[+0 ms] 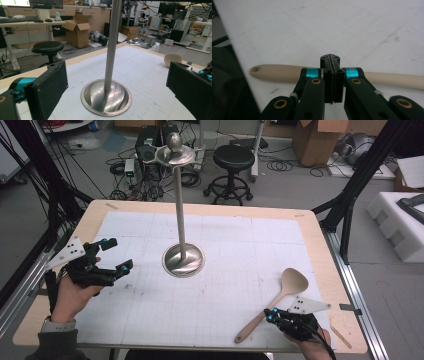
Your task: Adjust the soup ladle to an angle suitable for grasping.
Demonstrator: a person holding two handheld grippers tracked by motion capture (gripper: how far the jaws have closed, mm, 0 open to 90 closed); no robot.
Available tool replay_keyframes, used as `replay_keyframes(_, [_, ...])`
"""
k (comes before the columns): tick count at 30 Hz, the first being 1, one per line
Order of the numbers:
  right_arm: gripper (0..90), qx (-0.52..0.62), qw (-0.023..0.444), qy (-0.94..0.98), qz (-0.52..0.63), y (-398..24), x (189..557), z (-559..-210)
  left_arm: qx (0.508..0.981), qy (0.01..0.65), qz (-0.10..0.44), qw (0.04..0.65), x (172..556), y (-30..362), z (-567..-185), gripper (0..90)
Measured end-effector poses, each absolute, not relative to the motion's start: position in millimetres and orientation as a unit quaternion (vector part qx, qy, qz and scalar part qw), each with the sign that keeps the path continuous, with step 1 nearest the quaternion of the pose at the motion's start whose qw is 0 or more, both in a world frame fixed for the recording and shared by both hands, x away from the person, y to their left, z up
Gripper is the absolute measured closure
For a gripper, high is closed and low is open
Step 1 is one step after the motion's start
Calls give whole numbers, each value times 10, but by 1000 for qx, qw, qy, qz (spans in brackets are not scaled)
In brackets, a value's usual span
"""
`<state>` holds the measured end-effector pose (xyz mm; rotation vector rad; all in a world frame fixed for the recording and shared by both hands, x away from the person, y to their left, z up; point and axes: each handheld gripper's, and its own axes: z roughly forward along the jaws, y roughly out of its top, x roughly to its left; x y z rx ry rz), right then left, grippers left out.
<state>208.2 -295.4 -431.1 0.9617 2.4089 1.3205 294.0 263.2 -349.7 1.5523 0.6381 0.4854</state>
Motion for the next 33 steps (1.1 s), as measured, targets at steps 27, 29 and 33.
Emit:
replay_keyframes(27, [900,296,112,848,424,-2636,1844,-4442,680,281,211,644,2946,2638,-3494,40])
replay_keyframes(29, [900,295,115,847,427,-2626,1852,-4443,680,282,211,643,2946,2637,-3496,41])
replay_keyframes(33, [900,293,119,847,428,-2607,1864,-4446,680,281,211,643,2948,2642,-3495,41])
